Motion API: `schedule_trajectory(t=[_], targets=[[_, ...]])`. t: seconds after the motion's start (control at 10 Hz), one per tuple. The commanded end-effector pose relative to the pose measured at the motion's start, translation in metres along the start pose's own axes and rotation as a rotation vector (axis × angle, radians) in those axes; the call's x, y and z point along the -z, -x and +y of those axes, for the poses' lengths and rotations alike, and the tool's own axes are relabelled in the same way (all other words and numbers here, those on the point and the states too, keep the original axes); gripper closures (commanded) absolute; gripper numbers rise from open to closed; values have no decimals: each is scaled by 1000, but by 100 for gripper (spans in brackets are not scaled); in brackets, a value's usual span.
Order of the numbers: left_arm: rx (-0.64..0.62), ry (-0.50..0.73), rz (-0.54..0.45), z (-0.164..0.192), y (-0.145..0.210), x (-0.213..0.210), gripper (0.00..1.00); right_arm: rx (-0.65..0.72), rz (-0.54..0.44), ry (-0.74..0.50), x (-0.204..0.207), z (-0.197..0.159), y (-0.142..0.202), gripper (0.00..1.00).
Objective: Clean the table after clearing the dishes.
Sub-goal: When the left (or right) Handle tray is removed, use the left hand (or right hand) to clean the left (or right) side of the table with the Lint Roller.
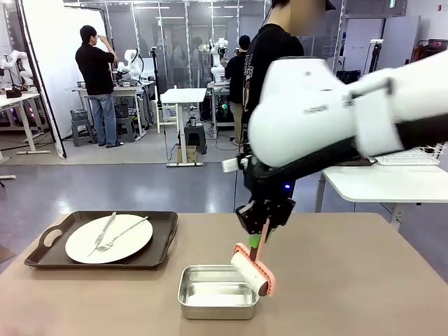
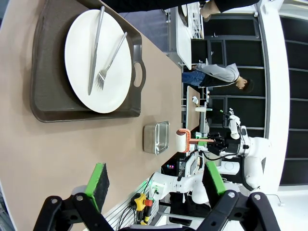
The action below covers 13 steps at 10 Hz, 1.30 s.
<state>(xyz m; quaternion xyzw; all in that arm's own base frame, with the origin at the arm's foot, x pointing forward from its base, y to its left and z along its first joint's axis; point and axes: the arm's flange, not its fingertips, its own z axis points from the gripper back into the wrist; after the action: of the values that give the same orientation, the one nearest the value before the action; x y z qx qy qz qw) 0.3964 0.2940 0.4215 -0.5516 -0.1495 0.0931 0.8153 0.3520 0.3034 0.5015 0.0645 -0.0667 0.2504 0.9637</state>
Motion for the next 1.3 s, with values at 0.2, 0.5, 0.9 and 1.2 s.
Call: schedule_trajectory(t=[0.2,0.5,0.9,1.2], targets=[[2,10,-15,0,0,-1,0,133,-166,48,-14,-2,65,77],[2,10,-15,0,0,-1,0,103,-121,-11,-17,-12,42,77],[2,10,-15,0,0,-1,0,180,-104,-28,-26,-22,38,77],[2,10,-15,0,0,-1,0,388,-58,-97,-26,-60,8,77]])
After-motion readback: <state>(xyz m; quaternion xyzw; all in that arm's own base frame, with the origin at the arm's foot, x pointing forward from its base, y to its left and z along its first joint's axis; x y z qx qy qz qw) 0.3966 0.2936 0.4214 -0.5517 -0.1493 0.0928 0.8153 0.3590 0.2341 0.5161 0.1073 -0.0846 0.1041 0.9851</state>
